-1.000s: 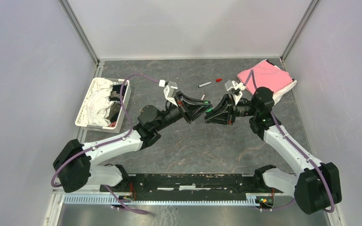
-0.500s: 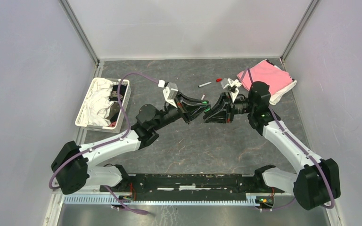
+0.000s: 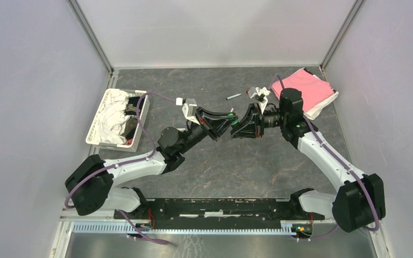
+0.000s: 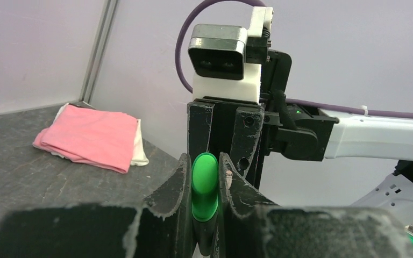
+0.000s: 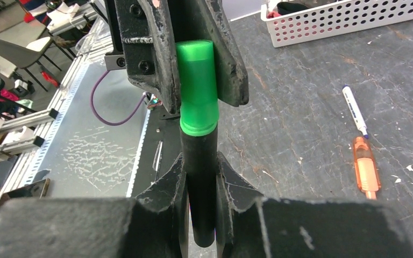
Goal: Insert the pens into the pen caps
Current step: Press the pen cap onto the pen.
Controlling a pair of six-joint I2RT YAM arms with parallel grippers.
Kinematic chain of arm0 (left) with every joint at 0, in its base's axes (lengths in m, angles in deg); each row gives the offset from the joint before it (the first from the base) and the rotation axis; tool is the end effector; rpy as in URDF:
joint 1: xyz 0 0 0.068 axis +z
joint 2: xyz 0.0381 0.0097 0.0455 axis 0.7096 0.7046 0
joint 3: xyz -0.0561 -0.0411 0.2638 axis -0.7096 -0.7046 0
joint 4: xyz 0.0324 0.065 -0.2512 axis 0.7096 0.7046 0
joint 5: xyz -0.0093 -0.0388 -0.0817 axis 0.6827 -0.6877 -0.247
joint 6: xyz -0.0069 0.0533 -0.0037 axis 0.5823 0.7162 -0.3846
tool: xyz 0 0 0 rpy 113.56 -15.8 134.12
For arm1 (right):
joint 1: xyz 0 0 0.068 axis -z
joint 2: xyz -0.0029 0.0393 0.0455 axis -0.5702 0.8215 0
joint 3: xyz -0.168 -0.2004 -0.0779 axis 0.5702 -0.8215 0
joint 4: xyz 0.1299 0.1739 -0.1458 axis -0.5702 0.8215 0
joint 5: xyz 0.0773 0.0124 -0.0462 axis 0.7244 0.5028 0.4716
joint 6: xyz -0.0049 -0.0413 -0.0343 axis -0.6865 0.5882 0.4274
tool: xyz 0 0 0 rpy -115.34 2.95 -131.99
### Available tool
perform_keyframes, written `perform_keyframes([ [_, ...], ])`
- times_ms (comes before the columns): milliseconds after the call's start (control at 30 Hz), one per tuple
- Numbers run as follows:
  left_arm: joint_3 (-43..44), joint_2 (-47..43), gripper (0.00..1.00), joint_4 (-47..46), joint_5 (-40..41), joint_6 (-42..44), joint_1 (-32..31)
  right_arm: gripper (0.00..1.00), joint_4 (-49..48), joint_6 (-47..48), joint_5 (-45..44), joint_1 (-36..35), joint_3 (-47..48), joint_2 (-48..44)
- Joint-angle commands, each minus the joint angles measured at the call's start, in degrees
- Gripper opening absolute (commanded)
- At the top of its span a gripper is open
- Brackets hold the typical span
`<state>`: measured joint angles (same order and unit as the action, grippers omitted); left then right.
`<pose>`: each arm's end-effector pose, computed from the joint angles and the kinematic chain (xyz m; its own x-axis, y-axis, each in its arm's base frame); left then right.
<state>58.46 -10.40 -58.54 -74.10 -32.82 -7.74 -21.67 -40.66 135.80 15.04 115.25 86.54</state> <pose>0.1701 -0.2331 0.3017 -0.2448 -0.5277 -0.8134 0.8611 0.2673 -0.4325 0.2325 0.1199 0.3150 -0.3945 -0.0813 -0.9153 -0.9151 -0.0560 0.3993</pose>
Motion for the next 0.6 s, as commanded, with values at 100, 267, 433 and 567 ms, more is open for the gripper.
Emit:
perform_keyframes([
  [100,-6.12,5.47,0.02,26.1,-23.55,4.46,-8.5,0.0,-4.85,7.27,-11.89,-1.43,11.45,0.55],
  [267,-6.82,9.93,0.02,22.89,-36.49,5.5,-9.71,0.0,-16.39,-2.08,-7.57,-1.38,10.02,1.27],
  [433,-7.42,9.87,0.02,25.0,-43.02,6.08,-9.76,0.0,-16.08,-2.82,-5.78,-1.34,9.95,0.36],
  [567,-6.91,8.77,0.02,28.17,-47.05,6.26,-10.13,0.0,-13.07,-0.37,-4.57,-1.27,10.52,-0.37],
])
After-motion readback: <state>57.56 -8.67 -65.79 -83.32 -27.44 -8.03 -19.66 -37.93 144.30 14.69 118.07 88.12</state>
